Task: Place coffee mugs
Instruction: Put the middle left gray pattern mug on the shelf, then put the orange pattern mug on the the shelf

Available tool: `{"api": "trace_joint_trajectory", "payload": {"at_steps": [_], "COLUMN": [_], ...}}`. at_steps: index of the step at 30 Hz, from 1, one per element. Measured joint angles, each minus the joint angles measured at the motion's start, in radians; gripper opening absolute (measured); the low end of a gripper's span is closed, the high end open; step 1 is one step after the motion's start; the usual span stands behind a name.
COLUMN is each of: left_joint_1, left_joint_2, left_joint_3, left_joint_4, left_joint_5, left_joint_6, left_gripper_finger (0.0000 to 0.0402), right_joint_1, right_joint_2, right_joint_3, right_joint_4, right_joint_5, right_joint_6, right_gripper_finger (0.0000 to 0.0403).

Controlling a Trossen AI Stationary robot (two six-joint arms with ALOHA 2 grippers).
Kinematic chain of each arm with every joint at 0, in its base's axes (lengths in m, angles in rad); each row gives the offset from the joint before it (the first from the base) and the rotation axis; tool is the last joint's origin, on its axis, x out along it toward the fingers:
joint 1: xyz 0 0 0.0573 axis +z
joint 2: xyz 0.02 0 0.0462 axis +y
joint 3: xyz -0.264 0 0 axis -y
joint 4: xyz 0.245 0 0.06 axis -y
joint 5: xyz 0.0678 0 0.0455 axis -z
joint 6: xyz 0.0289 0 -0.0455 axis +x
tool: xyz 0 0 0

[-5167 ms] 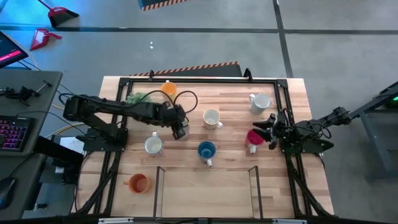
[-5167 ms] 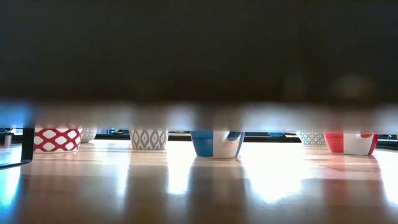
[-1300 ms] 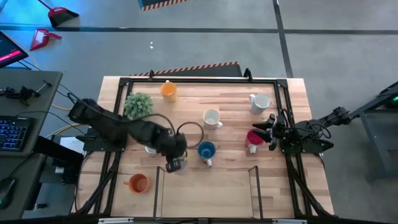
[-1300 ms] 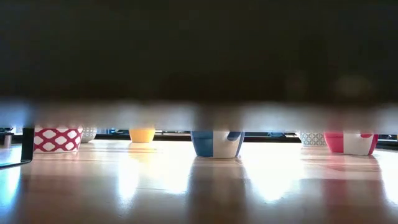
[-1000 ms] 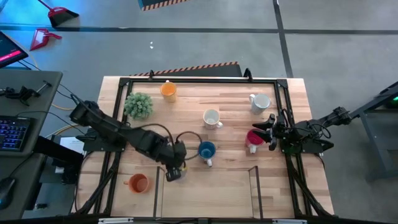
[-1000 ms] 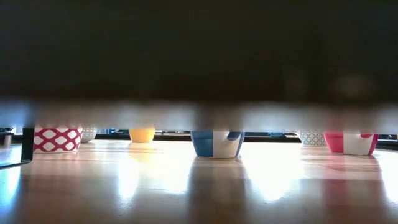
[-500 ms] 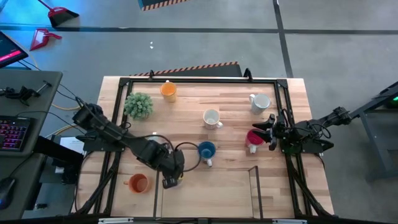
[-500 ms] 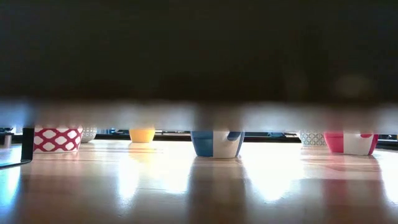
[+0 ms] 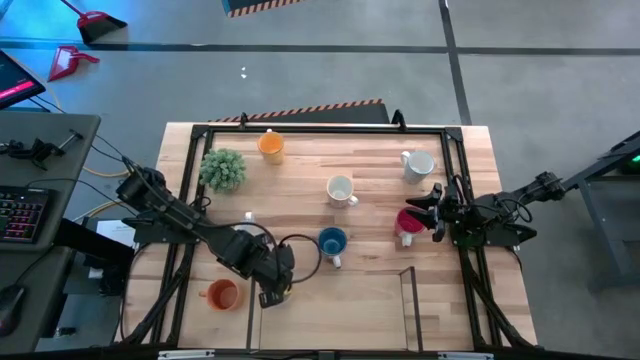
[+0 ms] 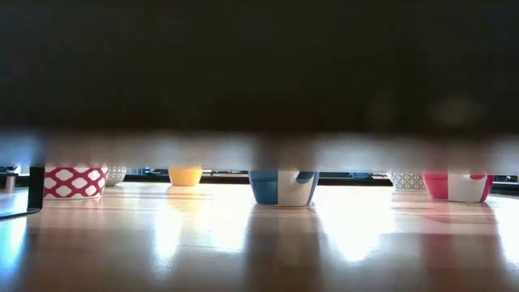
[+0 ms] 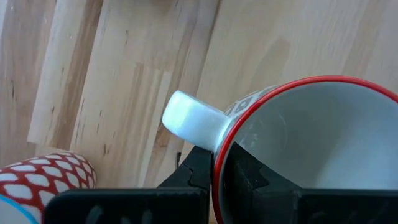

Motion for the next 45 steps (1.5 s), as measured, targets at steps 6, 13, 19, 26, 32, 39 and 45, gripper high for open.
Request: {"api": "trace_joint_trajectory", "payload": {"at_steps": [6,13,19,26,32,39,45], "left_joint_1": [0.0,-0.005,-0.005,-0.005,-0.005,-0.005,-0.004], "left_joint_2": [0.013,0.021,0.021,0.014,0.003,-0.003,-0.017], "left_joint_3": [0.0,0.0,0.0,0.0,0.0,0.0,0.0], "left_joint_4": [-0.002,0.008,0.011,0.012,0.017,0.016,0.017], "left_joint_5": [-0.018,-0.013,-0.011,-0.01,0.007,0.011,0.05], "left_joint_6": [0.0,0.014,0.008,0.009,0.017,0.0,-0.01], "left_gripper_finger": [0.0009,0.0009,0.0034,0.006,0.0081,0.0134,0.0166], "right_joint_1": [0.0,0.0,0.0,0.0,0.0,0.0,0.0], "right_joint_2": [0.0,0.0,0.0,0.0,0.0,0.0,0.0], "right_joint_3": [0.0,0.0,0.0,0.0,0.0,0.0,0.0], "right_joint_4": [0.0,0.001,0.0,0.0,0.0,0.0,0.0], "right_joint_5": [0.0,0.0,0.0,0.0,0.0,0.0,0.0], "right_joint_6": [0.001,0.001,0.001,-0.001,-0.002,-0.002,-0.002], "right_gripper_finger": [0.0165,0.0165,0.0165,0.0165,0.0165,0.0165,0.0165]}}
